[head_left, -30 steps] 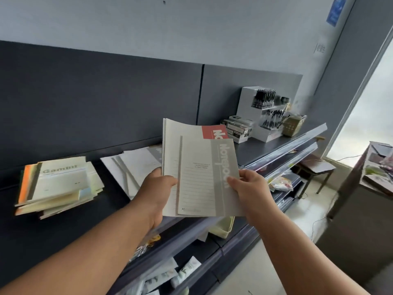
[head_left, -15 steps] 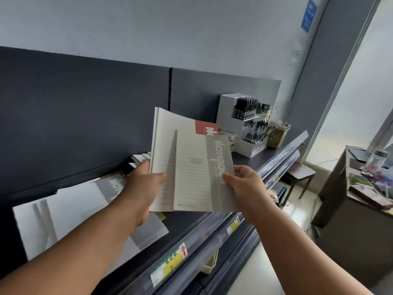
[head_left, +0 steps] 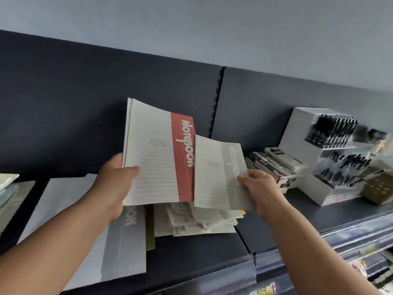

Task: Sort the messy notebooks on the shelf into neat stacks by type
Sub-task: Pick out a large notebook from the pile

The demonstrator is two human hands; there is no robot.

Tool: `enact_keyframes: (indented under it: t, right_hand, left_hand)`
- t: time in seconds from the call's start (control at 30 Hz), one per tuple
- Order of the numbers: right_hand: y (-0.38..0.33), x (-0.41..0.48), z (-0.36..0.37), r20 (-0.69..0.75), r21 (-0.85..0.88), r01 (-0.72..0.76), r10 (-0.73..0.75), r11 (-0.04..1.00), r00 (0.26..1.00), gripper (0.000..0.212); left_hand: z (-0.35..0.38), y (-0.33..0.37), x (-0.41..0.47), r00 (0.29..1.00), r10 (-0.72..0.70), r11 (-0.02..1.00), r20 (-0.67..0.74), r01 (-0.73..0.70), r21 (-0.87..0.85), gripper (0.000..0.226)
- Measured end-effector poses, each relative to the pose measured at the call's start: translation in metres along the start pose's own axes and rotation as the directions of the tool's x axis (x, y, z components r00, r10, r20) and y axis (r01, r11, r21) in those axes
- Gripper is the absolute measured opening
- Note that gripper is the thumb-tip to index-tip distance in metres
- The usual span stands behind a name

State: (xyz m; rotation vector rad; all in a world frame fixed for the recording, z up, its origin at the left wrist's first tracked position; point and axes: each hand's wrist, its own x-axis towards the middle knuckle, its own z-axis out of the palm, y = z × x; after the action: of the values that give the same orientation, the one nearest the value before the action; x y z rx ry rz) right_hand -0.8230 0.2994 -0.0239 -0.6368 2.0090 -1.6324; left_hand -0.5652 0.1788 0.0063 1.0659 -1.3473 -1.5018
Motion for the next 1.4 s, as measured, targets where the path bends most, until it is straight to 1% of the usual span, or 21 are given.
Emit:
enact_keyframes:
  t: [0.07,0.13,0.2,0.27,0.43,0.5,0.57,0.6,0.63,0.67,0.7,0.73,0.77,0.8,0.83,0.87,0.93,1.0,1.07,1.27,1.4]
  right_hand:
    - [0.007,0.018,0.002,0.069,-0.071,0.029,-0.024,0.997,0.997,0.004]
    - [0.017,0.033,0.002,0.113,-0.216,0.082,-0.059,0.973,0.992,0.004]
    - [0.027,0.042,0.002,0.131,-0.427,0.132,-0.083,0.894,0.988,0.007]
    - [0.034,0.045,0.001,0.151,-0.551,0.154,-0.084,0.820,0.985,0.015]
    - [0.035,0.047,0.004,0.238,-0.563,0.191,-0.064,0.804,0.969,0.026]
    - [0.035,0.045,0.006,0.269,-0.604,0.203,-0.043,0.771,0.962,0.032]
    - [0.032,0.039,0.007,0.266,-0.642,0.251,-0.097,0.724,0.959,0.041]
    - [0.026,0.032,0.008,0.269,-0.620,0.295,-0.156,0.727,0.950,0.044]
    - [0.019,0.024,0.011,0.282,-0.555,0.351,-0.226,0.754,0.932,0.046]
    - [0.010,0.012,0.015,0.304,-0.437,0.381,-0.265,0.814,0.915,0.046]
    - [0.000,-0.002,0.020,0.350,-0.291,0.371,-0.263,0.882,0.899,0.047]
    - [-0.011,-0.017,0.027,0.421,-0.140,0.296,-0.213,0.945,0.881,0.050]
    - [-0.018,-0.029,0.035,0.503,-0.012,0.171,-0.142,0.985,0.853,0.048]
    - [-0.022,-0.040,0.042,0.569,0.069,0.019,-0.055,0.997,0.820,0.041]
    - [-0.024,-0.046,0.050,0.609,0.125,-0.118,0.018,0.985,0.793,0.030]
    - [-0.026,-0.051,0.056,0.627,0.149,-0.200,0.064,0.968,0.777,0.023]
    - [-0.025,-0.056,0.066,0.629,0.145,-0.234,0.092,0.961,0.772,0.023]
    - [-0.023,-0.061,0.074,0.617,0.131,-0.203,0.081,0.970,0.783,0.020]
    - [-0.023,-0.067,0.082,0.592,0.117,-0.171,0.070,0.978,0.803,0.017]
    - [-0.021,-0.090,0.122,0.546,-0.022,0.001,0.011,1.000,0.838,0.022]
    - [-0.020,-0.102,0.151,0.520,-0.119,0.134,-0.053,0.984,0.852,0.017]
  left_hand:
    - [0.001,-0.004,-0.007,0.997,-0.003,1.000,-0.078,0.002,-0.007,0.028]
    - [0.003,-0.006,-0.017,0.990,0.009,1.000,-0.140,-0.009,0.004,0.028]
    - [0.004,-0.007,-0.029,0.981,0.014,1.000,-0.193,-0.012,0.009,0.029]
    - [0.006,-0.006,-0.040,0.971,0.010,1.000,-0.238,-0.011,0.000,0.030]
    - [0.010,-0.002,-0.065,0.946,0.023,1.000,-0.323,-0.019,0.016,0.030]
    - [0.011,-0.001,-0.074,0.949,0.021,1.000,-0.314,-0.019,0.010,0.028]
    - [0.012,0.000,-0.082,0.956,0.017,1.000,-0.293,-0.016,0.006,0.027]
    - [0.011,0.000,-0.084,0.958,0.018,1.000,-0.287,-0.016,0.007,0.027]
    - [0.010,0.000,-0.086,0.959,0.019,1.000,-0.283,-0.019,0.003,0.026]
    - [0.009,0.000,-0.086,0.960,0.017,1.000,-0.279,-0.019,-0.004,0.026]
    - [0.008,0.001,-0.088,0.963,0.011,1.000,-0.271,-0.015,-0.011,0.025]
    - [0.007,0.001,-0.089,0.965,0.005,1.000,-0.261,-0.010,-0.018,0.025]
    - [0.005,0.001,-0.090,0.968,-0.001,1.000,-0.251,-0.005,-0.021,0.024]
    - [0.003,0.000,-0.091,0.971,-0.005,1.000,-0.240,0.000,-0.021,0.023]
    - [0.001,0.000,-0.092,0.973,-0.012,1.000,-0.231,0.006,-0.024,0.021]
    - [-0.002,0.000,-0.093,0.974,-0.016,0.999,-0.226,0.009,-0.031,0.018]
    - [-0.011,0.001,-0.092,0.969,-0.029,0.999,-0.245,0.017,-0.049,0.012]
    - [-0.025,0.001,-0.089,0.960,-0.043,0.998,-0.277,0.027,-0.064,0.017]
    - [-0.039,0.001,-0.086,0.955,-0.040,0.999,-0.295,0.029,-0.038,0.021]
    - [-0.088,-0.012,-0.066,0.921,-0.124,0.972,-0.369,0.188,0.143,0.030]
    - [-0.124,-0.023,-0.053,0.919,-0.126,0.938,-0.374,0.233,0.257,0.021]
